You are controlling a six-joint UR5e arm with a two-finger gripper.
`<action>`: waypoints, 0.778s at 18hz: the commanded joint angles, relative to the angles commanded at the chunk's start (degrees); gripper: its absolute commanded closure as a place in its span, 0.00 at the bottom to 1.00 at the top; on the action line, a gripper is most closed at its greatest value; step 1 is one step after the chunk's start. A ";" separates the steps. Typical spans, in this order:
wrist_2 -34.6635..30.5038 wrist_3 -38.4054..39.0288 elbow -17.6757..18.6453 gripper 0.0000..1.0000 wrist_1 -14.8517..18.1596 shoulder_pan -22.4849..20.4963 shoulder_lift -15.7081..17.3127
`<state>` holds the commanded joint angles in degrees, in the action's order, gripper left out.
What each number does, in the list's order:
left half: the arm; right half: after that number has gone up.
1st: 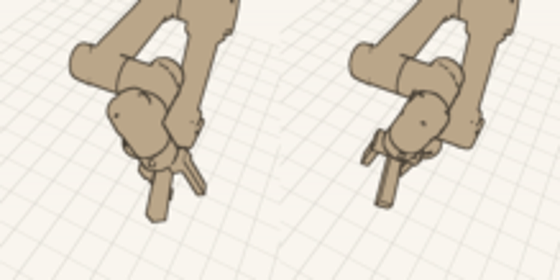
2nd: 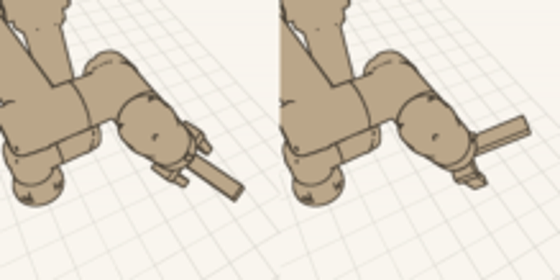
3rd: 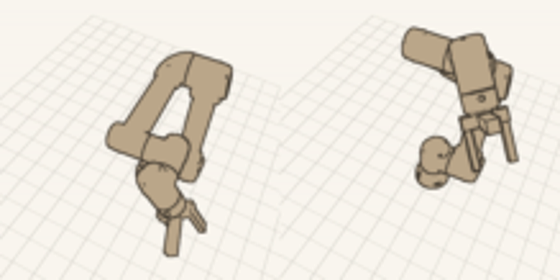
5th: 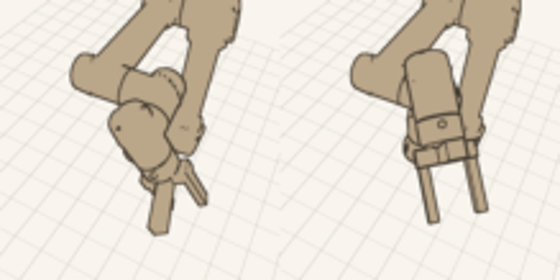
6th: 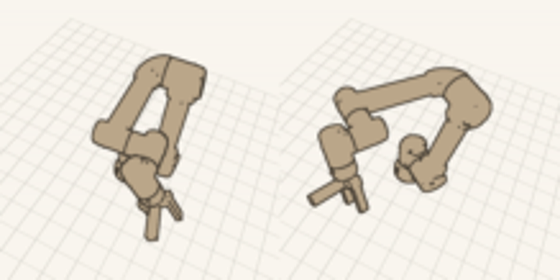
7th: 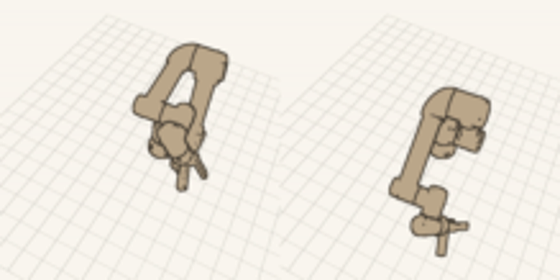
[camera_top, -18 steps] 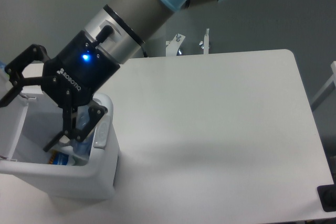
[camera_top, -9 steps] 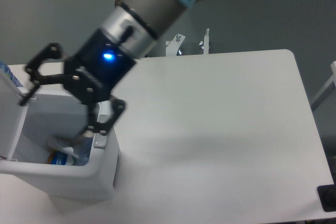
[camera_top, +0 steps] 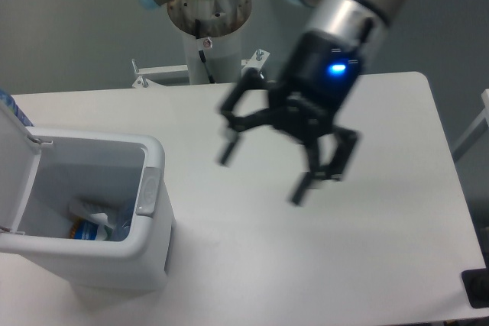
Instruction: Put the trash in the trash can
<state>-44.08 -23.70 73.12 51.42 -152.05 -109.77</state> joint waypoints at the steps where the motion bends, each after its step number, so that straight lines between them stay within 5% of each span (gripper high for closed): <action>1: -5.09 -2.20 0.53 0.00 0.17 0.00 -0.26; 6: -25.68 -16.08 4.75 0.00 3.68 1.57 -0.70; 14: -37.82 -26.12 4.13 0.00 13.26 2.46 -2.64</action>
<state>-81.90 -49.82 77.26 64.67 -149.59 -112.41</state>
